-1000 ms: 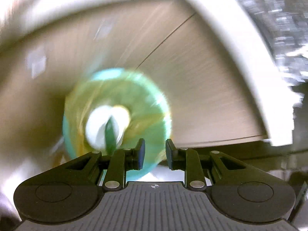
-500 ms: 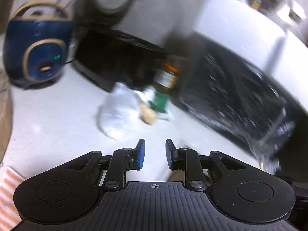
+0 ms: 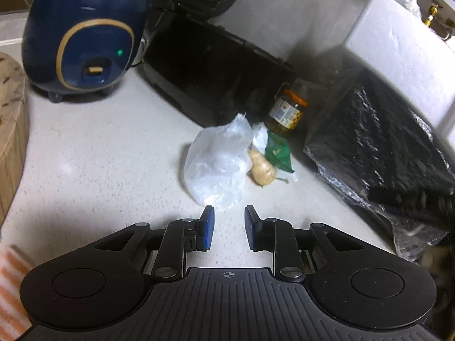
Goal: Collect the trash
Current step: 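Move both tools back up to the counter toward the plastic bag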
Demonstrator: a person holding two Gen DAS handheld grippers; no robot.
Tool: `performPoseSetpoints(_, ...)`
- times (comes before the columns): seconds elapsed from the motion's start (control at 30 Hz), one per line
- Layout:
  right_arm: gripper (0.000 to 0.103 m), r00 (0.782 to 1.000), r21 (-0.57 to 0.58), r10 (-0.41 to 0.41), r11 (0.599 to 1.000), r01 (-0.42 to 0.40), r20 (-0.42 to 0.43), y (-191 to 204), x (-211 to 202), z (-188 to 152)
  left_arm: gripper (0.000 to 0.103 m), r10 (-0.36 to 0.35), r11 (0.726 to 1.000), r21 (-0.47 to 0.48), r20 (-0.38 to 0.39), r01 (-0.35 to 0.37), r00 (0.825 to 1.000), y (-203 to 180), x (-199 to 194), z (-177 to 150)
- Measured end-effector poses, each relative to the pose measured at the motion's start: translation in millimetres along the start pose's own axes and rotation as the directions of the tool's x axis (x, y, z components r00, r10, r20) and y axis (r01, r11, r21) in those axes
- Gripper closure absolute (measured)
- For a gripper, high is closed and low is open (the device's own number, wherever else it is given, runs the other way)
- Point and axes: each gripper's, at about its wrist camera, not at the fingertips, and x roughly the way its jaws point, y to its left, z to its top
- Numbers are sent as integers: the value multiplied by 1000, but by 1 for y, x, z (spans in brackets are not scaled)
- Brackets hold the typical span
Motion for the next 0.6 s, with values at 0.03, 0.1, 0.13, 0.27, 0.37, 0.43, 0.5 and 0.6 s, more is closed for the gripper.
performPoseSetpoints(0.03,40,1000,-6,14,1000,-14,0,1,5,4,77,8,1000,-6,-2,-8,1000,-1,0,0)
performPoseSetpoints(0.1,40,999,-50,54,997,-54,1,5,18,11,77,16,1000,-26,3,-16,1000,-1,-2,2)
performPoseSetpoints(0.13,40,998,-92,70,993,-70,-1,11,26,14,77,16,999,-34,12,-16,1000,-1,-5,4)
performPoseSetpoints(0.27,40,991,-319,136,938,-134,-19,45,59,21,77,83,996,-45,79,-79,993,4,-22,15)
performPoseSetpoints(0.37,40,989,-455,144,879,-141,-28,72,97,20,77,135,989,-76,105,-127,985,11,-33,20)
performPoseSetpoints(0.43,40,991,-498,132,857,-131,-35,85,124,19,77,157,986,-79,102,-149,982,14,-37,20)
performPoseSetpoints(0.5,40,990,-518,123,844,-140,-68,96,152,19,77,161,985,-74,91,-154,983,16,-40,17)
performPoseSetpoints(0.6,40,986,-510,110,845,-160,-126,105,185,19,77,169,984,-63,74,-165,983,18,-45,11)
